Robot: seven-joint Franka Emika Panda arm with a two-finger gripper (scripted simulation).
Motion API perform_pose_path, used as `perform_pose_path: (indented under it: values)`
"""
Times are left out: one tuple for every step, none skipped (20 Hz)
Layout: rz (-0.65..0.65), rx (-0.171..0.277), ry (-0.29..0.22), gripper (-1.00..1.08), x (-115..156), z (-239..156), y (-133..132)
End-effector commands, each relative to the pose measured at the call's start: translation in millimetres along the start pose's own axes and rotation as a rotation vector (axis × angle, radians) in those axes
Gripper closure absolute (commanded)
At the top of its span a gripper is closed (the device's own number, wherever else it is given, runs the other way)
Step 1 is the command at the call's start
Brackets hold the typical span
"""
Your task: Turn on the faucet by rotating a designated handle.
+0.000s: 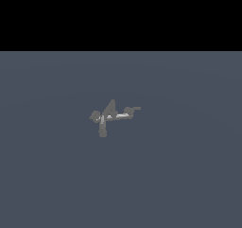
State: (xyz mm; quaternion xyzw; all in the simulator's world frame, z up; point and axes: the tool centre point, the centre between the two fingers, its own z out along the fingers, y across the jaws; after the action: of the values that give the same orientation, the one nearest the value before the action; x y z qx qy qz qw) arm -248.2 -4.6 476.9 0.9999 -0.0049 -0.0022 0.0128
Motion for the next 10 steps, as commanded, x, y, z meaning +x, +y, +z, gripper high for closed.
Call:
perform_pose_path:
  values:
    - [0.000, 0.000, 0.000, 1.08, 0.0, 0.0, 0.0]
    - [0.001, 0.000, 0.000, 1.08, 0.1, 0.2, 0.0]
    - [0.002, 0.000, 0.000, 1.08, 0.5, 0.7, -0.4]
    - [0.005, 0.000, 0.000, 1.08, 1.1, 1.5, -0.8]
    - [0.009, 0.000, 0.000, 1.08, 2.0, 2.7, -1.4]
    - [0.014, 0.000, 0.000, 1.08, 3.1, 4.3, -2.2]
    - [0.020, 0.001, 0.000, 1.08, 4.4, 6.1, -3.1]
    - [0.028, 0.001, 0.000, 1.08, 6.1, 8.3, -4.2]
    - [0.036, 0.001, 0.000, 1.08, 8.0, 10.9, -5.5]
    - [0.046, 0.001, -0.001, 1.08, 10.1, 13.8, -6.9]
